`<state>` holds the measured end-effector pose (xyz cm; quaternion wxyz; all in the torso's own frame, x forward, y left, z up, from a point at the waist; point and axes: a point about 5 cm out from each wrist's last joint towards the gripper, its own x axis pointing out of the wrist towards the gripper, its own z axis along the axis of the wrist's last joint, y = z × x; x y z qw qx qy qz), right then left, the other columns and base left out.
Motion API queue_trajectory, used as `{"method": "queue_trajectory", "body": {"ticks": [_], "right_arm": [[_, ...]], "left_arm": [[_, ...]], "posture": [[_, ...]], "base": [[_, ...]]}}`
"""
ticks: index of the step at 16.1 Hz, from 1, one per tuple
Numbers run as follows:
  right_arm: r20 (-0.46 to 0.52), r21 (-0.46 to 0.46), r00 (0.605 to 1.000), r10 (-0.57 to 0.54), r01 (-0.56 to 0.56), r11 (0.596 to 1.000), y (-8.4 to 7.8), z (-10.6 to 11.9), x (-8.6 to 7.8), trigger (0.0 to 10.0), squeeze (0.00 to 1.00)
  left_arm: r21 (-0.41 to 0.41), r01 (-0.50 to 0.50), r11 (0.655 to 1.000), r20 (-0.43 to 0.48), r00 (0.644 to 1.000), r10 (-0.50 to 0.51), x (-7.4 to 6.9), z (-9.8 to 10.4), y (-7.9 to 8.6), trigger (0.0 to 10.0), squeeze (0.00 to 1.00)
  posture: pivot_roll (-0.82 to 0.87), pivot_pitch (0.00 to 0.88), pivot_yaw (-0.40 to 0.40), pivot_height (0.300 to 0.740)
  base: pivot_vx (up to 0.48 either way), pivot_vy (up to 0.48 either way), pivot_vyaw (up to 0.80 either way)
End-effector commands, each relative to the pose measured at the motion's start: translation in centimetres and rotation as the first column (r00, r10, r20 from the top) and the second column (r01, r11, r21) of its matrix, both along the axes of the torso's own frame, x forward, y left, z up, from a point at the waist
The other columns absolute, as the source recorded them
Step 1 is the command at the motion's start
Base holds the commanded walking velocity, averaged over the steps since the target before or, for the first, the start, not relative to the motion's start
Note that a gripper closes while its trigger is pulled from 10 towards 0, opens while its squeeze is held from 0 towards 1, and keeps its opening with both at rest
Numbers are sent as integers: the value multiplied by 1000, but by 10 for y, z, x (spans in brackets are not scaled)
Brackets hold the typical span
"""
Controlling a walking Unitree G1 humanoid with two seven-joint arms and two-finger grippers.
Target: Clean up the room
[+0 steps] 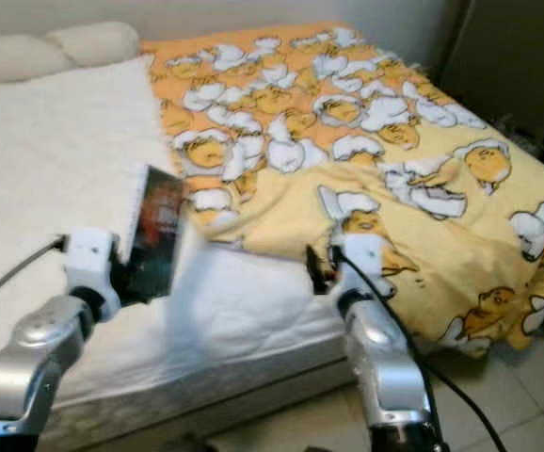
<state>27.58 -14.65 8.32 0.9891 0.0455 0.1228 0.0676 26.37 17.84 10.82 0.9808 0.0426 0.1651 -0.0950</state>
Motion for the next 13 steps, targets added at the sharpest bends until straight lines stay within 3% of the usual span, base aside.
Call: {"method": "queue_trajectory", "body": {"ticks": [1,13], "right_arm": [[27,19,999,28,-28,999,8,7,3,10000,0],[25,30,999,47,-48,998,13,6,5,10000,0]], "left_arm": [[14,-10,1000,55,998,9,4,12,5,10000,0],[31,-2,1000,58,998,1,4,13,5,10000,0]], "posture": [[-36,0,24,740],[-23,0,13,740]], "base": [[0,480,0],[0,479,0]]}}
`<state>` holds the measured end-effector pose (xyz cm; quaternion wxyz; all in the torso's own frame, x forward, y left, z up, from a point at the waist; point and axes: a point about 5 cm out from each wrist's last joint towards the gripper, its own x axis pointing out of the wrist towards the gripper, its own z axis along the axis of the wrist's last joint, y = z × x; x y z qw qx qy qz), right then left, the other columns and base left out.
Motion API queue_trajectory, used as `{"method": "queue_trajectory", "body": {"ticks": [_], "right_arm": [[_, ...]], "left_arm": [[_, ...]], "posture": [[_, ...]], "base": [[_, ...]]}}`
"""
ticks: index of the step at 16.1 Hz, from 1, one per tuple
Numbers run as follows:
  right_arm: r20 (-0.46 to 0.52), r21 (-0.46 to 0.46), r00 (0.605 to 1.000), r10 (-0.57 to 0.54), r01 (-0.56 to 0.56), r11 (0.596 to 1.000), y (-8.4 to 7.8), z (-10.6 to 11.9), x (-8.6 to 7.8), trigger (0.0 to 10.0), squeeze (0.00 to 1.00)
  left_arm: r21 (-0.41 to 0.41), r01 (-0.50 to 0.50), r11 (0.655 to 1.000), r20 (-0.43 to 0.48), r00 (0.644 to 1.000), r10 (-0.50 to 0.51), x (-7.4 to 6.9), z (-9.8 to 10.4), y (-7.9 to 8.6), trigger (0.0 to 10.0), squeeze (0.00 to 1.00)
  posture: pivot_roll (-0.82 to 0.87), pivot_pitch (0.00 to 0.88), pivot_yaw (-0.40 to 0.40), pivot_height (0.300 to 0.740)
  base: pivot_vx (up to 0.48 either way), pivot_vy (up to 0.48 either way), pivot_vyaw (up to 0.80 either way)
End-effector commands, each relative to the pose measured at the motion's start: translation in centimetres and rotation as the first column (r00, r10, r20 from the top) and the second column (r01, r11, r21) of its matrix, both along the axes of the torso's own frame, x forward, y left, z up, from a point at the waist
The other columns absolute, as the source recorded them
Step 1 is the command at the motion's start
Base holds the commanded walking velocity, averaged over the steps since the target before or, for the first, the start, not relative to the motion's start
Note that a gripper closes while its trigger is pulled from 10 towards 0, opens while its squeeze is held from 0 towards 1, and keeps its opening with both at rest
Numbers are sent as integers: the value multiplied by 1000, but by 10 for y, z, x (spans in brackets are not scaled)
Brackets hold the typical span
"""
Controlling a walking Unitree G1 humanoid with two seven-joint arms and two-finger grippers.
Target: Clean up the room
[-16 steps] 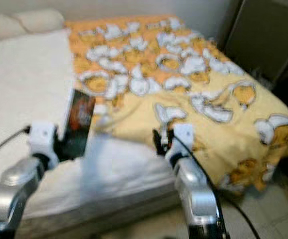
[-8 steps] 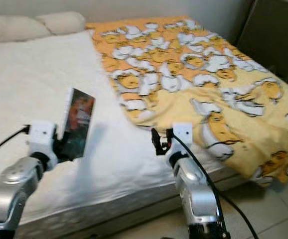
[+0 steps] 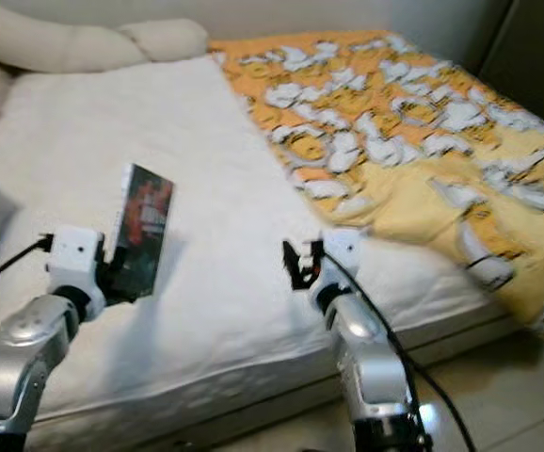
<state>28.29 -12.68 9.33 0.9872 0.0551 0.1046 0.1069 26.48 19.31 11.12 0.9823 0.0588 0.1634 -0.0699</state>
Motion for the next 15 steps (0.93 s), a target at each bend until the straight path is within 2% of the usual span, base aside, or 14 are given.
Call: {"method": "queue_trajectory", "body": {"ticks": [1,3,5,7,9,15], "right_arm": [[-13,-1,1000,-26,26,1000,-6,-4,-2,10000,0],[-13,-2,1000,-24,24,1000,-7,-4,-2,10000,0],[-15,-4,1000,-20,20,1000,-6,-4,-2,10000,0],[-15,-4,1000,-17,17,1000,-6,-5,-2,10000,0],[-14,-5,1000,-15,15,1000,-6,-4,-2,10000,0],[-10,-13,1000,21,-21,1000,-2,-3,-1,10000,0]], "left_arm": [[-5,47,999,48,998,-47,3,10,-11,10000,0],[-5,52,999,47,998,-51,3,10,-11,10000,0],[36,74,997,54,996,-76,4,11,-13,10000,0],[8,48,999,60,997,-49,4,10,-13,10000,0],[-13,34,999,74,997,-33,5,12,-12,10000,0],[34,33,999,114,993,-37,9,16,-11,10000,0]], "posture": [[-24,0,12,740],[-22,0,7,740],[-21,0,6,740],[-23,0,7,740],[-23,0,7,740],[-18,0,0,740]], "base": [[0,480,0],[0,448,0],[0,-441,0],[0,-467,0],[0,0,0],[0,0,0]]}}
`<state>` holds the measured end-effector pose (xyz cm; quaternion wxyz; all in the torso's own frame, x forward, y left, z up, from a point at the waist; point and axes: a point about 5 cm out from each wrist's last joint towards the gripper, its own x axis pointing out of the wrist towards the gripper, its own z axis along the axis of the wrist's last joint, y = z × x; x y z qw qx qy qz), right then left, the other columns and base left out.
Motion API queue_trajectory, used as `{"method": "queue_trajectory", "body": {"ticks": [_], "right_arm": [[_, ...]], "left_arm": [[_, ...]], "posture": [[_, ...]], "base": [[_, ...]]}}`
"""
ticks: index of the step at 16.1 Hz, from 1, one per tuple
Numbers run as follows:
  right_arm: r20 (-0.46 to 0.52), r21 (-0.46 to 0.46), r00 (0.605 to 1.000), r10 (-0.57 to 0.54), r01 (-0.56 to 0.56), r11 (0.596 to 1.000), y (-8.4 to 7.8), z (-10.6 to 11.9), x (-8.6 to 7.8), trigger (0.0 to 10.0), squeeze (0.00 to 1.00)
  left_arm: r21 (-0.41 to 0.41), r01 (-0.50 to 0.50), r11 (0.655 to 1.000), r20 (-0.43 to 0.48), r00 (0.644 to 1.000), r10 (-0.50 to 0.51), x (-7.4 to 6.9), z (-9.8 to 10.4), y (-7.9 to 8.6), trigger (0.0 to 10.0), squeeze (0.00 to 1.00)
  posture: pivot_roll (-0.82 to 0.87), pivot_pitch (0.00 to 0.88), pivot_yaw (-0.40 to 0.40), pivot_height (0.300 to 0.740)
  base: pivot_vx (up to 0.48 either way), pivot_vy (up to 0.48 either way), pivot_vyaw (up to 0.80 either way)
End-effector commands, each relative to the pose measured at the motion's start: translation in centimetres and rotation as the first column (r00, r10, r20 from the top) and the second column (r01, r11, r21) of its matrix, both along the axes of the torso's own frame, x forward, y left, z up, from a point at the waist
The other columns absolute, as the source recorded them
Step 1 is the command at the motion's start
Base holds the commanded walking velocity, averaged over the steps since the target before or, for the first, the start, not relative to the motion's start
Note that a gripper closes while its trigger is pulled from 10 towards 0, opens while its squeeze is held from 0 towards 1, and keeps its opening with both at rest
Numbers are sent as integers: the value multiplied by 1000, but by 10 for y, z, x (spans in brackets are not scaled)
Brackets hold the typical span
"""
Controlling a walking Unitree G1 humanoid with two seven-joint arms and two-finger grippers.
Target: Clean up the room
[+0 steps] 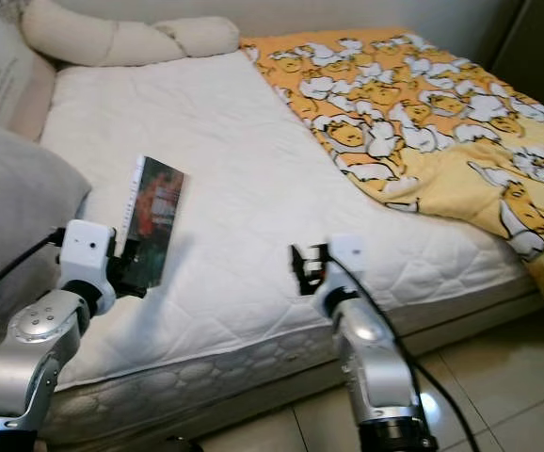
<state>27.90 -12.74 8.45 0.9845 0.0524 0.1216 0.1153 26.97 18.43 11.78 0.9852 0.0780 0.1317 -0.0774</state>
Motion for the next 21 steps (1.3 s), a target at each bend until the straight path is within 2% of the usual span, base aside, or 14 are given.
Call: {"method": "queue_trajectory", "body": {"ticks": [1,5,10,15,19,21], "right_arm": [[25,-11,1000,12,-12,1000,0,6,3,10000,0],[28,-22,999,42,-42,999,2,7,3,10000,0],[21,-27,998,52,-52,998,2,6,3,10000,0],[7,-34,999,36,-36,999,-4,5,4,10000,0],[-1,-12,999,36,-36,999,-6,7,5,10000,0],[-10,-18,999,49,-49,999,-7,7,6,10000,0]], "left_arm": [[-3,22,1000,53,998,-22,5,10,-3,10000,0],[-7,27,1000,59,998,-26,6,11,-3,10000,0],[-10,21,1000,55,998,-21,7,9,-4,10000,0],[-23,6,1000,56,998,-4,7,10,0,10000,0],[10,109,994,-13,994,-109,2,-1,-8,10000,0],[-2,140,990,-49,989,-140,2,-6,-10,10000,0]], "posture": [[-17,0,-2,740],[-19,0,-2,740],[-25,0,2,740],[-37,0,6,740],[-56,0,0,740],[-56,0,-2,740]], "base": [[266,0,0],[318,0,102],[332,0,676],[197,0,0],[0,0,0],[0,0,0]]}}
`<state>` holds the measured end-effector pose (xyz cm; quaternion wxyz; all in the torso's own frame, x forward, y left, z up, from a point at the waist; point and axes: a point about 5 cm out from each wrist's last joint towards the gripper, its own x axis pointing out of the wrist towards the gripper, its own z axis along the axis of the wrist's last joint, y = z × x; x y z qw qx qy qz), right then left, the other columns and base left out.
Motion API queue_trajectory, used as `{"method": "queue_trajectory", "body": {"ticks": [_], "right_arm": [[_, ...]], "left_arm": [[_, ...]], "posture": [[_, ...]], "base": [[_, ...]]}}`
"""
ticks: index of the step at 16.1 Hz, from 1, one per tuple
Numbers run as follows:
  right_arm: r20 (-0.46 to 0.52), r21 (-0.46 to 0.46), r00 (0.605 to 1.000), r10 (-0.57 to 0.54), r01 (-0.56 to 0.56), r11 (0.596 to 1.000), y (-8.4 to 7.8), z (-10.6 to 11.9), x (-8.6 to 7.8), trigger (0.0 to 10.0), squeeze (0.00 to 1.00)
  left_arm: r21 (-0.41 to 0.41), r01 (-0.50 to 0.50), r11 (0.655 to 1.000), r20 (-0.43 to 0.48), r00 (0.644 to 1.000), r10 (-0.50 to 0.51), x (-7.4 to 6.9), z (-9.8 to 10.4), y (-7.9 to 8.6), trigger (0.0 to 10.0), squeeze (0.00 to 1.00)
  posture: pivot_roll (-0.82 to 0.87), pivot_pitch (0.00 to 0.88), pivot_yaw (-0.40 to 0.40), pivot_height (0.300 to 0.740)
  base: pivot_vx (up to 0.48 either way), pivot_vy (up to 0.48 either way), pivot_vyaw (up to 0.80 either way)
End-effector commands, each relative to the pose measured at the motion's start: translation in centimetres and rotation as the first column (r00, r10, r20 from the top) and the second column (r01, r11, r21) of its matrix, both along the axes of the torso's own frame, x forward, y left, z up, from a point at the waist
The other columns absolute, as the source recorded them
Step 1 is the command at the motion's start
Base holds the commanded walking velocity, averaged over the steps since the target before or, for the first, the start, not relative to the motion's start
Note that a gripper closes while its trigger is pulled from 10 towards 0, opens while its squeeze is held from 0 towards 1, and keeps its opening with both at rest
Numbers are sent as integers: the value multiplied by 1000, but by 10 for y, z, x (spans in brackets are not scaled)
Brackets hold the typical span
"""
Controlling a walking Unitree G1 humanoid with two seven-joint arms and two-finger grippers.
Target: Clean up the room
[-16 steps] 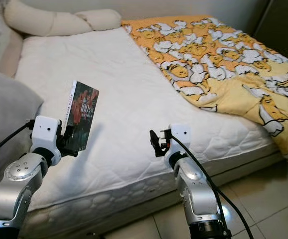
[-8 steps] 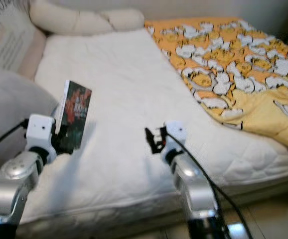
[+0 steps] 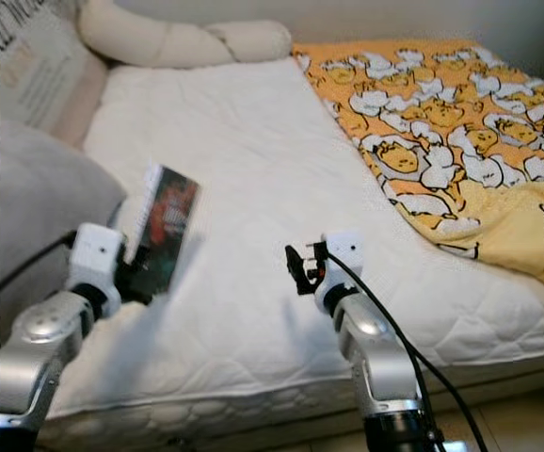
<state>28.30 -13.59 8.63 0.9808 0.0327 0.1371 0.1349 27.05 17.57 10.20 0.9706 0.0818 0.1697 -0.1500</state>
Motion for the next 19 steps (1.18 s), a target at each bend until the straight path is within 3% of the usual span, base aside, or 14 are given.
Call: {"method": "queue_trajectory", "body": {"ticks": [1,6,8,10,12,14,16,19], "right_arm": [[17,-12,1000,14,-14,1000,-5,6,5,10000,0],[-9,-81,986,168,-168,982,-31,13,4,10000,0],[-34,-58,965,261,-263,963,-40,18,-2,10000,0],[-60,-31,916,396,-398,917,-40,21,-16,10000,0],[-104,5,816,568,-571,821,-40,24,-39,10000,0],[-106,92,769,631,-624,776,-36,32,-48,10000,0],[-112,111,715,690,-681,724,-33,32,-53,10000,0],[-149,166,672,726,-706,688,-32,21,-55,10000,0]], "left_arm": [[-26,88,996,-8,996,-89,8,1,-7,10000,0],[-274,43,961,-121,989,-79,44,-7,-14,10000,0],[-428,-38,903,-183,982,-46,65,-7,-16,10000,0],[-518,-82,852,-245,968,-56,74,-12,-23,10000,0],[-507,-83,858,-311,946,-92,75,-26,-31,10000,0],[-432,-118,894,-368,928,-55,74,-38,-27,10000,0],[-385,-155,910,-388,921,-8,73,-45,-20,10000,0],[-354,-203,913,-393,918,52,72,-51,-13,10000,0]], "posture": [[-62,0,-3,740],[-86,0,-6,740],[-94,0,-3,740],[-106,0,6,740],[-133,0,24,740],[-149,0,38,740],[-166,0,48,740],[-175,0,37,740]], "base": [[0,0,0],[0,0,0],[0,0,0],[0,0,0],[0,0,0],[0,0,0],[0,0,0],[0,0,0]]}}
